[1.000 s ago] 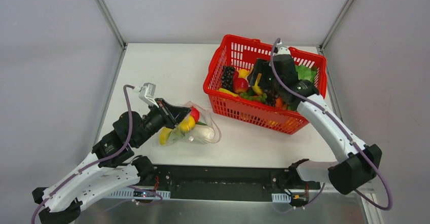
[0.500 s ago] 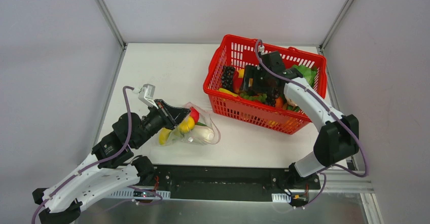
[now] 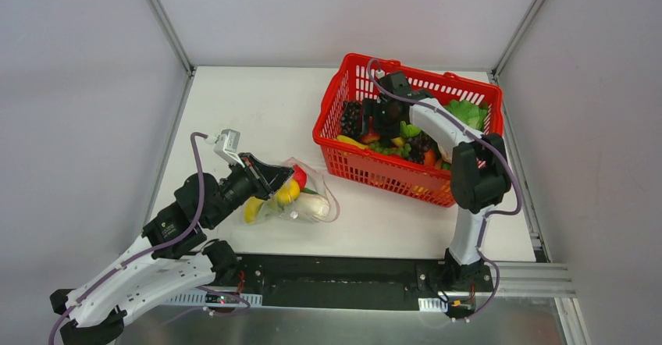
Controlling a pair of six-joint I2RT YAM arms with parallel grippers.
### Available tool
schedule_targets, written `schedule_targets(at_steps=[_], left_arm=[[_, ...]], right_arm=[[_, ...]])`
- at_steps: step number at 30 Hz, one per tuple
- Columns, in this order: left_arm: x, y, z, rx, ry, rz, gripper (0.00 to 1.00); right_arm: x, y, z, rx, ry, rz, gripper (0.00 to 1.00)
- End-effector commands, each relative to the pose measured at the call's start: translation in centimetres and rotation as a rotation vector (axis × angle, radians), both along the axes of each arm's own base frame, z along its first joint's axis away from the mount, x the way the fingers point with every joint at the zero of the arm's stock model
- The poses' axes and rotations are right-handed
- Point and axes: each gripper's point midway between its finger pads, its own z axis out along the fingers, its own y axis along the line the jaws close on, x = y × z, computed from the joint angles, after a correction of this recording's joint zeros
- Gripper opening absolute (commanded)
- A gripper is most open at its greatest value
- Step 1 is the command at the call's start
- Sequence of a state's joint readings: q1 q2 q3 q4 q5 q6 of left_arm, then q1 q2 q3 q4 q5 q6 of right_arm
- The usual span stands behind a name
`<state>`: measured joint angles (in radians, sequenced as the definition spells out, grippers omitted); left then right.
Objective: Place the food in the zip-top bag and seal the zipper
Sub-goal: Pick up the fake fruit from the bin, then place the fake fruit in the zipper food storage bag.
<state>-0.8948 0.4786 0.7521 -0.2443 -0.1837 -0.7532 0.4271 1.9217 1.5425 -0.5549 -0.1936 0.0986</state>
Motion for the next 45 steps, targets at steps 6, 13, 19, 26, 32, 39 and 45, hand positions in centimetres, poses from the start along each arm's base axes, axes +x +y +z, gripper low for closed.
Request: schedule_targets(at_steps=[6, 13, 19, 26, 32, 39, 45], left_arm=[[0.3, -0.1, 1.6, -0.063, -0.03, 0.01, 0.0], [0.3, -0.1, 1.4, -0.065, -0.027, 0.011, 0.0], [0.3, -0.3, 1.5, -0.064, -0.026, 0.003, 0.0], [0.2, -0.6, 1.7, -0.066, -0.026, -0.01, 0.0], [0.3, -0.6, 1.7, -0.064, -0.027, -0.009, 0.0], [0.5, -0.9, 2.0, -0.07, -0.03, -0.009, 0.0], [0.6, -1.2, 2.2, -0.074, -0.032, -0.017, 0.0]], right_arm=[[3.6, -0.3, 5.2, 0.048, -0.263, -0.103, 0.53], [2.4, -2.0, 9.3, 0.057, -0.384, -0.143, 0.51], [0.6, -2.6, 12.9, 0.152, -0.474, -0.167, 0.51], [-4.0, -0.3, 18.4, 0.409, -0.534, -0.044, 0.51], [-10.2, 1.8, 24.4, 0.674, -0.593, 0.166, 0.5], [-20.5, 5.5, 25.2, 0.818, -0.5, 0.621, 0.51], [-24.6, 8.0, 22.1, 0.746, -0.408, 0.747, 0.5]])
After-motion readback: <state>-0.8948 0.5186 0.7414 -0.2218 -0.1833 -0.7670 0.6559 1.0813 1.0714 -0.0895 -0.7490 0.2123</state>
